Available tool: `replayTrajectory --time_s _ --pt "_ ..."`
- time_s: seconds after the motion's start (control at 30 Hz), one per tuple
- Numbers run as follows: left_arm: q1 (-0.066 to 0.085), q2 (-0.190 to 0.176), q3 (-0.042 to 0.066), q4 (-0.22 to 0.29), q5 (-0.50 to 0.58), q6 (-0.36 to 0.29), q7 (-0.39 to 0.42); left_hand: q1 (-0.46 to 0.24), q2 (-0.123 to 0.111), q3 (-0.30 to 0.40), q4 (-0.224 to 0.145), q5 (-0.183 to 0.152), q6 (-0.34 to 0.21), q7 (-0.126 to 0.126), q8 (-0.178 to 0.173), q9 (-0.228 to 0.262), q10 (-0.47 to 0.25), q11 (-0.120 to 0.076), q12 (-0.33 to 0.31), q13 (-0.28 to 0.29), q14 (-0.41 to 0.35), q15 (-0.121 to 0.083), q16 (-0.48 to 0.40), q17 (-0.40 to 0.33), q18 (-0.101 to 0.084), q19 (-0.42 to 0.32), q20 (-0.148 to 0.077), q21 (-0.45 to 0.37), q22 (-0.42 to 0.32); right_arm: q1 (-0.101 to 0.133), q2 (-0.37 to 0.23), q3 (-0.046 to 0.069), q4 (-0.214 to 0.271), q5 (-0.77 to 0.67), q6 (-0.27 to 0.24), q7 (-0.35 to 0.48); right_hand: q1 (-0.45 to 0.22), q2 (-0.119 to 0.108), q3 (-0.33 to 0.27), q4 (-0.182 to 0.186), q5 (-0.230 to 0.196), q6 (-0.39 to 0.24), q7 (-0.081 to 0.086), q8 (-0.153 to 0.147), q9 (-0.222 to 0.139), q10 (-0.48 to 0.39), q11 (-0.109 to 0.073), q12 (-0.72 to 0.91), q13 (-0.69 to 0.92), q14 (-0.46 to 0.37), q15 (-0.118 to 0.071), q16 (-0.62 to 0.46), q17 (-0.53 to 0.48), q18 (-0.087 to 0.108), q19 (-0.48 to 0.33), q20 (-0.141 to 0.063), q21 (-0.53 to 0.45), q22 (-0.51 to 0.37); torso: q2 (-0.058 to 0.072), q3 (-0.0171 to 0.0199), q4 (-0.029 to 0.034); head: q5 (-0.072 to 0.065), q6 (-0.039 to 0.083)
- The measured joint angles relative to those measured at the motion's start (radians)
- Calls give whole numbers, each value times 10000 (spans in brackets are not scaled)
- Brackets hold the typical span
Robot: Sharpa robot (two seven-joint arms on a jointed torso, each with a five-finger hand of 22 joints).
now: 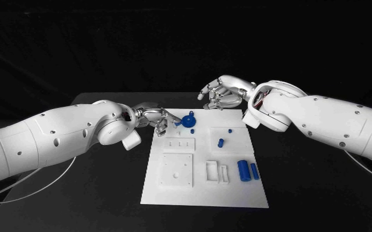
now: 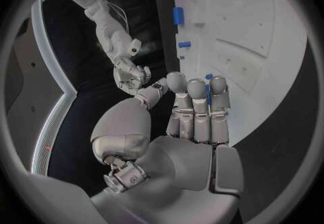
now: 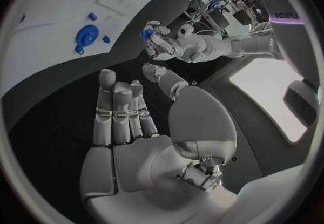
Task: Assemble the parts on the task board
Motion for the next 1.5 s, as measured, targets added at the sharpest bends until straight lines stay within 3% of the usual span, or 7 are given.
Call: replayTrajectory --time_s 0.2,0.37,0.73,1.5 --pt "-27 -127 1 80 572 111 1068 0 0 -1 0 -1 -31 8 -21 5 -23 -21 0 12 -21 -15 0 0 -1 -71 0 0 -1 -40 -117 -130 529 -432 16 -32 40 -40 0 0 -183 2 -2 0 -59 108 -35 69 0 129 17 120 24 65 109 -72 100 -1 -1 -12 0 12 75" --pt "-46 -196 3 176 765 247 1428 1 1 -2 -1 -39 -55 20 -28 30 -78 -10 19 24 -57 -18 40 13 -1 -106 35 -41 -1 -48 -106 -254 774 -648 -2 -49 67 -67 0 0 -222 -7 3 -66 -91 144 2 116 0 141 6 128 35 64 111 -73 117 -1 -5 -8 -4 31 120" --pt "-65 -225 -2 369 830 575 1689 28 27 13 -17 1 -98 24 -50 65 -97 -22 47 35 -113 0 40 24 -1 -178 34 -41 -2 -53 -50 -297 965 -908 -169 -68 80 -80 0 0 -261 -106 34 -66 -118 143 1 117 1 141 6 128 34 64 110 -70 157 -2 -8 1 -4 56 183" --pt "-68 -213 -3 429 810 649 1733 29 27 1 -32 58 -67 28 -27 83 -92 -20 116 45 -148 5 78 37 -1 -177 35 -41 4 -62 88 -383 1097 -989 -195 -84 80 -80 -1 1 -260 -102 29 -105 -136 142 1 117 2 140 8 128 31 64 107 -65 156 -3 -4 17 -10 88 149"
